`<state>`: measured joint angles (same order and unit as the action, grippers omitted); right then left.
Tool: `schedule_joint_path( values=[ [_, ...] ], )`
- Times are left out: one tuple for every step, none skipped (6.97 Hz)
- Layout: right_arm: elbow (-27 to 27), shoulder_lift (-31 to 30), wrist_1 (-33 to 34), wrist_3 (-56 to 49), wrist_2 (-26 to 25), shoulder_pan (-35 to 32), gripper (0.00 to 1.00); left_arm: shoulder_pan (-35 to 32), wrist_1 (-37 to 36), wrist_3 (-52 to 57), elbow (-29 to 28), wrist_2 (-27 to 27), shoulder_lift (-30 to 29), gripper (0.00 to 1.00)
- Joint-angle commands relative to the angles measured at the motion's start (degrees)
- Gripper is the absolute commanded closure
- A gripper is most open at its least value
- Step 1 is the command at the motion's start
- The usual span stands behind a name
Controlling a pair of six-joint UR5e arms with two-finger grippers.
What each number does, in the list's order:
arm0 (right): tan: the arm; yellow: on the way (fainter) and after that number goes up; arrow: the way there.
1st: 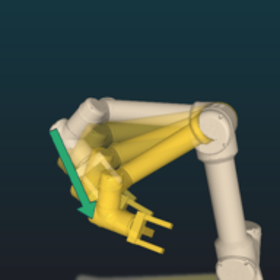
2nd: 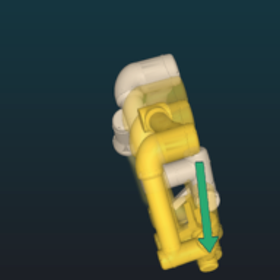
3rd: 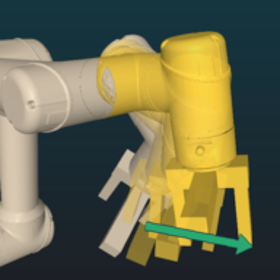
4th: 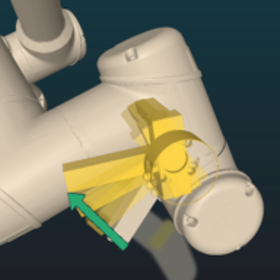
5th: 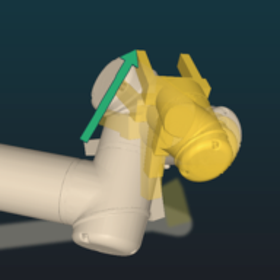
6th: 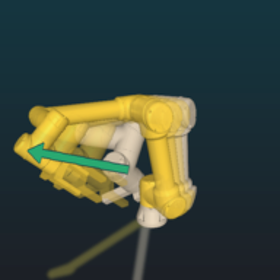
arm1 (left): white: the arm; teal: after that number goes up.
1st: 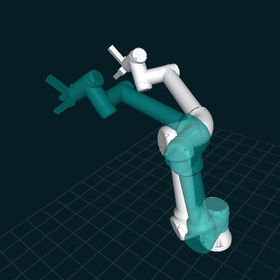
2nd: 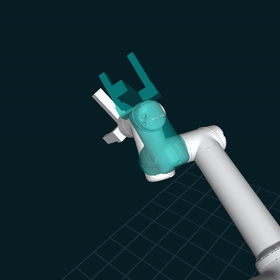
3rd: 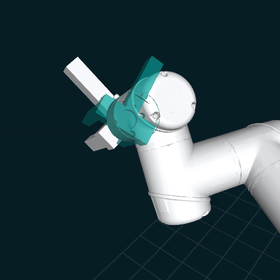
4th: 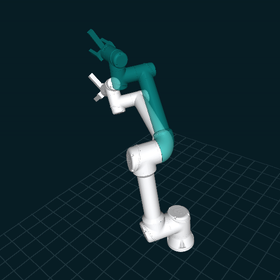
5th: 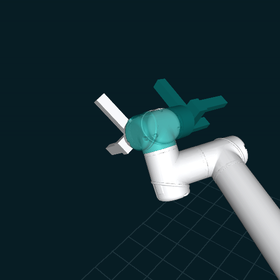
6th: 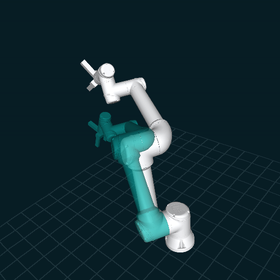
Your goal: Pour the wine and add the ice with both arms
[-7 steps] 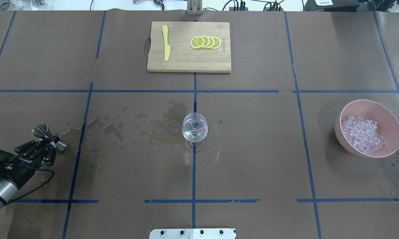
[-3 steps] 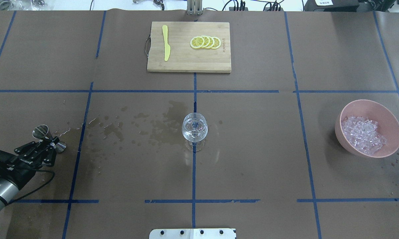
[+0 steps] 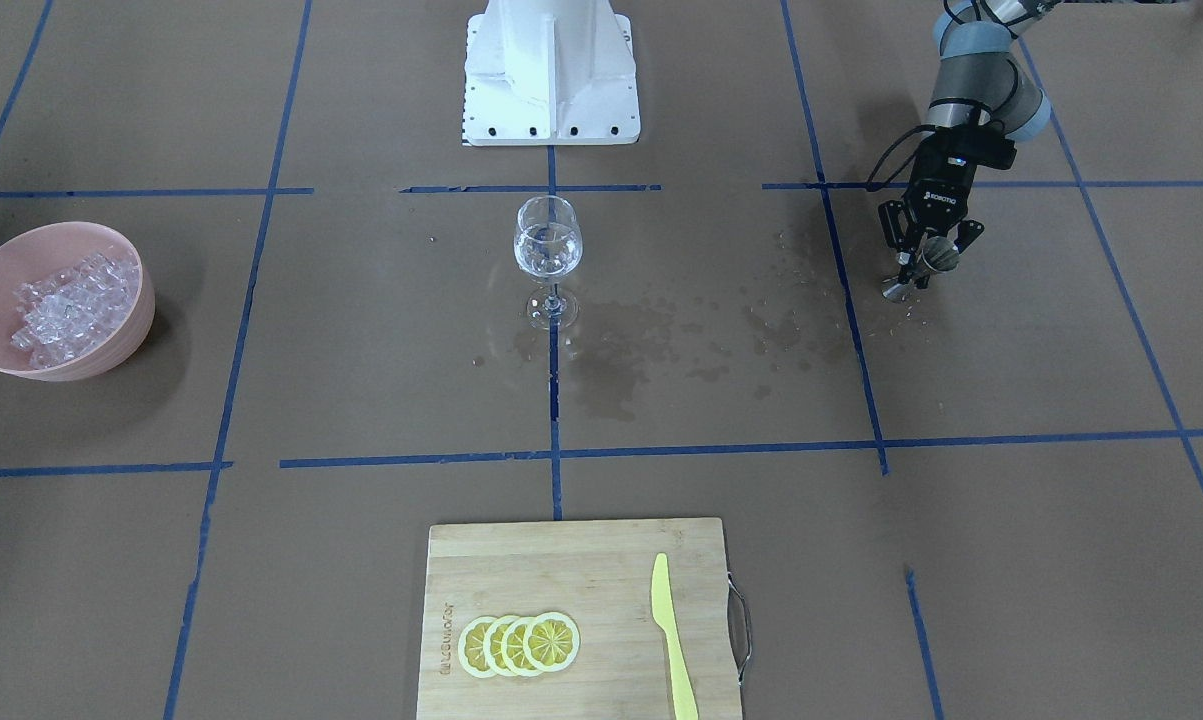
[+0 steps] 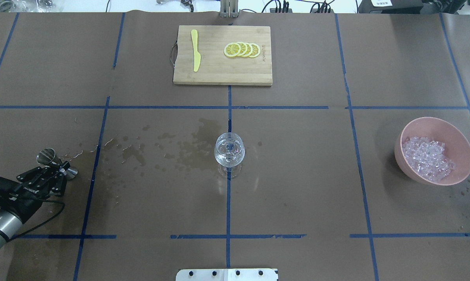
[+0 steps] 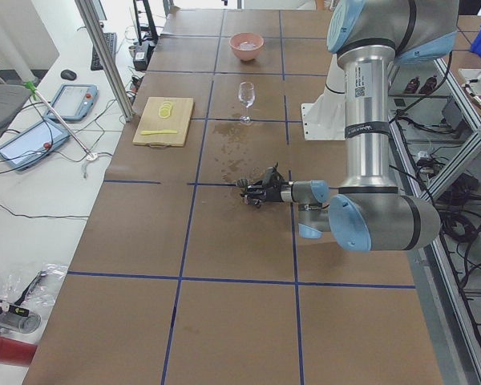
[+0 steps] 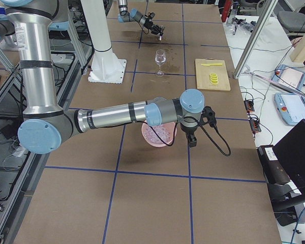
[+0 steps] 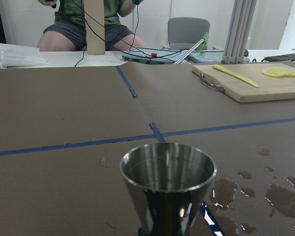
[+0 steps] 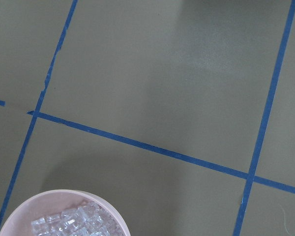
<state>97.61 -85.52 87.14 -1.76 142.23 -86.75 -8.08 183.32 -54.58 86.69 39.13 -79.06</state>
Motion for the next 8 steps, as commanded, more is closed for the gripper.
schedule_joint_path(
  values=[
    [0.0, 0.0, 0.0, 0.0, 0.1, 0.0, 0.0, 0.1, 0.0, 0.0, 0.1, -0.1, 0.0, 0.09],
    [0.0, 0.0, 0.0, 0.0, 0.1, 0.0, 0.0, 0.1, 0.0, 0.0, 0.1, -0.1, 0.0, 0.09],
    [0.8, -0.4, 0.0, 0.1, 0.1, -0.1, 0.0, 0.1, 0.0, 0.0, 0.1, -0.1, 0.0, 0.09],
    [2.0, -1.0, 0.0, 0.1, 0.0, -0.1, 0.0, 0.2, 0.0, 0.0, 0.2, 0.0, 0.0, 0.04],
    [2.5, -1.6, 0.0, 0.1, 0.0, -0.1, 0.0, 0.6, 0.0, 0.4, 1.4, 1.8, 0.4, 0.01],
    [2.4, -1.6, 0.0, 0.1, -0.1, -0.1, 0.0, 0.6, -0.1, 0.5, 4.2, 7.7, 3.6, 0.01],
    [2.3, -1.6, 0.0, 0.0, -0.1, 0.0, 0.0, 0.6, -0.7, 0.8, 7.1, 12.2, 7.5, 0.0],
    [2.0, -1.7, 0.0, 0.0, -0.1, 0.0, 0.0, 0.6, -2.4, 0.8, 9.8, 15.3, 10.9, 0.0]
  ],
)
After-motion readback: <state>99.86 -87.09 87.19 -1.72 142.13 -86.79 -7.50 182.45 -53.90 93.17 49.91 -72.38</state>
